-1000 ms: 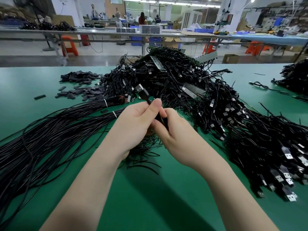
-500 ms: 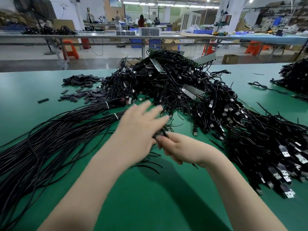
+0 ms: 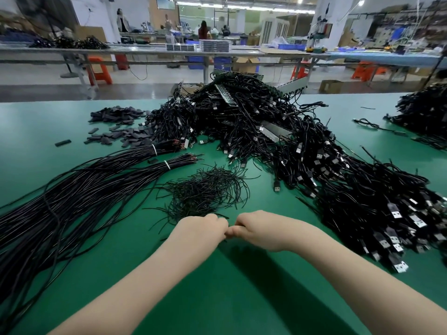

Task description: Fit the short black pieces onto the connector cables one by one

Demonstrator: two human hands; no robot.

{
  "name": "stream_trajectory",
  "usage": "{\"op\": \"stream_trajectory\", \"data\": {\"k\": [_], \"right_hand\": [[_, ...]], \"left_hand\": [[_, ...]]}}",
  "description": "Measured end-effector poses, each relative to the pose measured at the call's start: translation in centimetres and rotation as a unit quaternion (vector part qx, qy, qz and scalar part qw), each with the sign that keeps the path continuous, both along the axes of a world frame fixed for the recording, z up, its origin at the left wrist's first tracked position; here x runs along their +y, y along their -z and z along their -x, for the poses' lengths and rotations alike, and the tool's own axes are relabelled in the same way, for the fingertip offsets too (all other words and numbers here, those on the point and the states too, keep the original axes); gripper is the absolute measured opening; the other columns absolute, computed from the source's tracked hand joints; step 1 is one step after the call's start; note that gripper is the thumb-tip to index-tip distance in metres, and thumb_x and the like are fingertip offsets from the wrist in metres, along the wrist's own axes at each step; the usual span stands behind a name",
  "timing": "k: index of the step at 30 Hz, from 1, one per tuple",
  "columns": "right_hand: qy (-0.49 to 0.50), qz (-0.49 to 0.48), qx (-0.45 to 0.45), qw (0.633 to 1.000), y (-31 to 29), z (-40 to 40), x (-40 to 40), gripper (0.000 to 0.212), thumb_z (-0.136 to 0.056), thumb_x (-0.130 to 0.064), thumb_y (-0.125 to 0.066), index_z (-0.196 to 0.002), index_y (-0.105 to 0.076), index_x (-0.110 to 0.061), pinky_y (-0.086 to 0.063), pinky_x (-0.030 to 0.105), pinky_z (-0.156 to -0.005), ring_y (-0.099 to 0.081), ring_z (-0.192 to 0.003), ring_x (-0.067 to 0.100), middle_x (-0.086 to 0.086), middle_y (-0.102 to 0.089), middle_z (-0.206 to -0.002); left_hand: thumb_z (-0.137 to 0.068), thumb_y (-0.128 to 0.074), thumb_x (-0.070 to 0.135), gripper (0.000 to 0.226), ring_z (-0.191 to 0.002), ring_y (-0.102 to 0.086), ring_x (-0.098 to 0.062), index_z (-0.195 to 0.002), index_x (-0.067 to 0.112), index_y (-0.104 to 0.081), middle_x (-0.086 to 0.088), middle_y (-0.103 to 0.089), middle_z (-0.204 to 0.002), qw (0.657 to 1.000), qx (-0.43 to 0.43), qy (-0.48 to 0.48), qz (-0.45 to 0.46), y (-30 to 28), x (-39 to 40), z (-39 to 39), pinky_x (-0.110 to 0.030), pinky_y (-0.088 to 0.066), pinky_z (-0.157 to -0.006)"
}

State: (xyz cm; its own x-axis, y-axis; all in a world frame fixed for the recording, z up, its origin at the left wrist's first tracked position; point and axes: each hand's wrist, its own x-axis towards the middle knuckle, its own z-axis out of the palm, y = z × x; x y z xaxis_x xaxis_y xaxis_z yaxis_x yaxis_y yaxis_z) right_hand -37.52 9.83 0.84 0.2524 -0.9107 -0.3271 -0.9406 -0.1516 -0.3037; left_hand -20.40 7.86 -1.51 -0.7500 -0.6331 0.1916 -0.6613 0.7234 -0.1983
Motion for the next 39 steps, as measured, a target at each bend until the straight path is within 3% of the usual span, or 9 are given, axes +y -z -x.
{"op": "stream_trajectory", "data": {"k": [4,8,11,14,18,23,29,32,39], "right_hand": [[0.067,0.033,-0.155,0.985,0.3,1.0,-0.4,0.041,-0.094,-0.056,-0.045,-0.086,-0.057,-0.018,-0.043,0.025,-0.057,-0.056,-0.064,0.013,0.0,-0.063,-0.076],[0.293,0.064,-0.473,0.829,0.3,3.1,-2.0,0.044,-0.095,-0.062,-0.037,-0.102,-0.062,-0.027,-0.041,0.019,-0.048,-0.06,-0.06,0.01,-0.002,-0.069,-0.08],[0.377,0.199,-0.31,0.85,2.7,2.9,-3.4,0.035,-0.094,-0.053,-0.05,-0.102,-0.064,-0.022,-0.044,0.019,-0.054,-0.061,-0.072,0.006,-0.004,-0.068,-0.092],[0.384,0.227,-0.133,0.885,4.7,1.7,-4.3,0.039,-0.092,-0.05,-0.055,-0.11,-0.067,-0.018,-0.048,0.027,-0.063,-0.06,-0.077,0.014,-0.004,-0.066,-0.092],[0.42,0.187,-0.024,0.888,4.2,1.3,-6.4,0.037,-0.09,-0.048,-0.06,-0.081,-0.07,-0.013,-0.038,0.022,-0.051,-0.052,-0.055,0.019,0.001,-0.063,-0.072],[0.436,0.112,-0.02,0.893,3.2,1.6,-8.4,0.031,-0.089,-0.04,-0.065,-0.083,-0.064,-0.009,-0.036,0.024,-0.052,-0.052,-0.06,0.02,0.003,-0.061,-0.075],[0.393,0.097,-0.022,0.914,2.3,2.0,-8.6,0.038,-0.096,-0.023,-0.054,-0.063,-0.04,-0.013,-0.028,0.023,-0.048,-0.036,-0.049,0.018,0.002,-0.042,-0.06],[0.36,0.135,-0.109,0.917,2.2,2.1,-7.9,0.03,-0.097,-0.023,-0.055,-0.073,-0.062,-0.007,-0.031,0.023,-0.047,-0.04,-0.048,0.019,0.003,-0.052,-0.059],[0.34,0.166,-0.294,0.878,2.6,2.6,-5.8,0.024,-0.091,-0.02,-0.063,-0.113,-0.07,-0.014,-0.054,0.037,-0.088,-0.066,-0.087,0.014,-0.002,-0.073,-0.096]], "left_hand": [[-0.077,-0.079,0.036,0.031,-0.038,-0.052,-0.017,-0.073,0.02,-0.053,0.003,-0.053,-0.06,0.996,0.086,-0.033,-0.012,0.1,-0.5,-0.1,-0.019,-0.02,-0.041],[-0.104,-0.027,0.04,0.036,-0.052,-0.043,-0.016,-0.076,0.017,-0.035,0.005,-0.046,-0.065,0.902,0.361,-0.19,-0.14,1.2,-1.9,-0.3,-0.031,-0.03,-0.047],[-0.104,-0.029,0.036,0.038,-0.052,-0.036,-0.016,-0.07,0.018,-0.035,0.001,-0.041,-0.06,0.828,0.501,-0.197,-0.155,2.1,-1.4,0.2,-0.032,-0.03,-0.05],[-0.101,-0.027,0.041,0.04,-0.05,-0.034,-0.015,-0.069,0.017,-0.036,0.003,-0.038,-0.058,0.823,0.52,-0.164,-0.163,3.0,-1.1,0.4,-0.032,-0.029,-0.049],[-0.09,-0.018,0.057,0.053,-0.052,-0.038,-0.013,-0.073,0.012,-0.042,0.004,-0.043,-0.059,0.824,0.526,-0.14,-0.156,3.3,-1.5,0.2,-0.033,-0.031,-0.05],[-0.096,-0.024,0.049,0.049,-0.069,-0.054,-0.028,-0.082,0.009,-0.049,-0.005,-0.056,-0.07,0.831,0.516,-0.135,-0.158,3.8,-1.6,0.5,-0.029,-0.03,-0.056],[-0.102,-0.034,0.032,0.036,-0.047,-0.033,-0.007,-0.067,0.024,-0.034,0.009,-0.038,-0.055,0.828,0.521,-0.141,-0.154,3.5,-1.7,0.5,-0.026,-0.024,-0.049],[-0.103,-0.035,0.031,0.04,-0.046,-0.027,-0.013,-0.065,0.019,-0.032,0.004,-0.033,-0.053,0.827,0.527,-0.128,-0.15,3.5,-1.7,0.5,-0.032,-0.024,-0.045],[-0.101,-0.031,0.038,0.041,-0.045,-0.026,-0.011,-0.064,0.02,-0.031,0.006,-0.032,-0.052,0.831,0.522,-0.135,-0.139,3.4,-1.8,0.5,-0.029,-0.024,-0.045]]}}
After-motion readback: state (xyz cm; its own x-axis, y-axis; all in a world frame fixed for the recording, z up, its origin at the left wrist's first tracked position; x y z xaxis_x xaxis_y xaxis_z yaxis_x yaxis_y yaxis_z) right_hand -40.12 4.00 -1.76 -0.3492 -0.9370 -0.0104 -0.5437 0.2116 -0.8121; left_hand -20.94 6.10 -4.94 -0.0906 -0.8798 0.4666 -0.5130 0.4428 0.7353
